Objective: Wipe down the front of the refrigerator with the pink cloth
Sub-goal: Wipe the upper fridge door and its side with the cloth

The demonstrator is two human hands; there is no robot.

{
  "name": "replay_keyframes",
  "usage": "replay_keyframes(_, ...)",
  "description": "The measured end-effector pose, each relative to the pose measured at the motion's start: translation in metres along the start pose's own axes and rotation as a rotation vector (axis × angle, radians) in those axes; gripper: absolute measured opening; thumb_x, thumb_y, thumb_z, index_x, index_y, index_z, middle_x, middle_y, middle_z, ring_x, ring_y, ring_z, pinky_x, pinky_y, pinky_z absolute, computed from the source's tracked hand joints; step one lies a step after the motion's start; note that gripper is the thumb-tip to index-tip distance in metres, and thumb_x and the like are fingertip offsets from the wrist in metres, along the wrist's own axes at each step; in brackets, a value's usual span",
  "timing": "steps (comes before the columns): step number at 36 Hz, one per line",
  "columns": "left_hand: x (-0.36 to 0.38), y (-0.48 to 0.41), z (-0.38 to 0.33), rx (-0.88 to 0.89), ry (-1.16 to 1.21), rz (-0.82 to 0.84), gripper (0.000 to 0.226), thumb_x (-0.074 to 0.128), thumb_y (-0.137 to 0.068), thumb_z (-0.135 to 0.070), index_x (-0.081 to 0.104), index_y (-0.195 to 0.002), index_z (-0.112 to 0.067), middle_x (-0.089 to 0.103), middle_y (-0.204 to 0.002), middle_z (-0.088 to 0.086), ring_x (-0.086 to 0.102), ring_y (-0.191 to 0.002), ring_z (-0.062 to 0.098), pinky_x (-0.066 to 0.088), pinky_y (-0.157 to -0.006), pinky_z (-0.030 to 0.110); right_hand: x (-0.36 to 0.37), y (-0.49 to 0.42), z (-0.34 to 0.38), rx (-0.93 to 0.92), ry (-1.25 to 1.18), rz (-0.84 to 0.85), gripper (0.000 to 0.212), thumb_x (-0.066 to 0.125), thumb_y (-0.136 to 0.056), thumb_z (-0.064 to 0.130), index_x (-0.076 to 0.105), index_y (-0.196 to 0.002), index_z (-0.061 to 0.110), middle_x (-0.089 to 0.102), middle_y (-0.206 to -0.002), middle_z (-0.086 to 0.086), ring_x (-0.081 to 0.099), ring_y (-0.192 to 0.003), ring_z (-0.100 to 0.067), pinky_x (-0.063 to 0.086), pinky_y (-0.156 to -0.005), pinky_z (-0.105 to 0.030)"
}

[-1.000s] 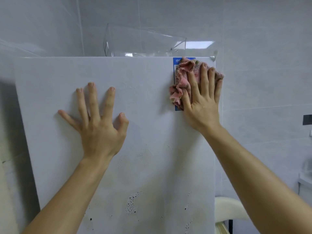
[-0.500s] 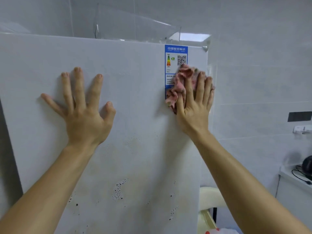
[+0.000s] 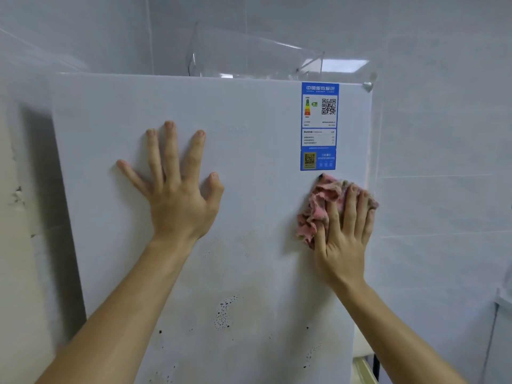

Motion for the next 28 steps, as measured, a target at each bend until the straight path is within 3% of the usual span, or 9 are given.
replay_keyframes(4,0.001,0.0,0.0,0.008,-0.018,0.002,0.065,0.05,-0.1,-0.04,0.036,-0.163,-0.028,0.02,-0.173,0.014,0.013,-0.161,0.039,0.001,-0.115,0.083,-0.001,-0.034,0.008,-0.007,0.022,-0.054,0.056,0.026,-0.113,0.041,0.03,-0.163,0.016,0.021,-0.171,-0.021,0.015,-0.158,-0.044,0.014,-0.126,-0.067)
replay_keyframes(10,-0.002,0.001,0.001,0.01,0.005,0.018,0.065,0.048,-0.101,-0.04,0.035,-0.163,-0.028,0.017,-0.174,0.014,0.011,-0.161,0.039,-0.002,-0.114,0.082,-0.002,-0.09,0.027,0.067,-0.003,-0.072,0.058,0.016,-0.112,0.047,0.021,-0.166,0.023,0.016,-0.173,-0.016,0.009,-0.161,-0.038,0.007,-0.127,-0.065)
replay_keyframes(19,-0.005,0.0,0.002,-0.001,0.047,0.025,0.064,0.052,-0.1,-0.036,0.038,-0.162,-0.029,0.018,-0.174,0.013,0.012,-0.161,0.038,-0.002,-0.114,0.082,0.009,0.036,0.041,-0.076,-0.004,0.078,0.053,0.024,-0.113,0.041,0.03,-0.163,0.021,0.011,-0.173,-0.015,0.007,-0.161,-0.04,0.007,-0.126,-0.067)
replay_keyframes(28,-0.009,0.0,0.002,-0.005,0.071,0.054,0.065,0.052,-0.099,-0.035,0.037,-0.162,-0.03,0.017,-0.175,0.011,0.01,-0.162,0.038,-0.003,-0.115,0.081,0.006,-0.021,0.057,-0.14,0.024,-0.004,0.054,0.03,-0.112,0.042,0.026,-0.163,0.025,0.023,-0.17,-0.017,0.018,-0.159,-0.039,0.014,-0.126,-0.066)
Point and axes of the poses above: each hand's wrist, its own y-axis away from the middle knuckle, its own x-axis out of the palm, z = x × y, the point moved 3 cm from there along -y, towards the middle knuckle
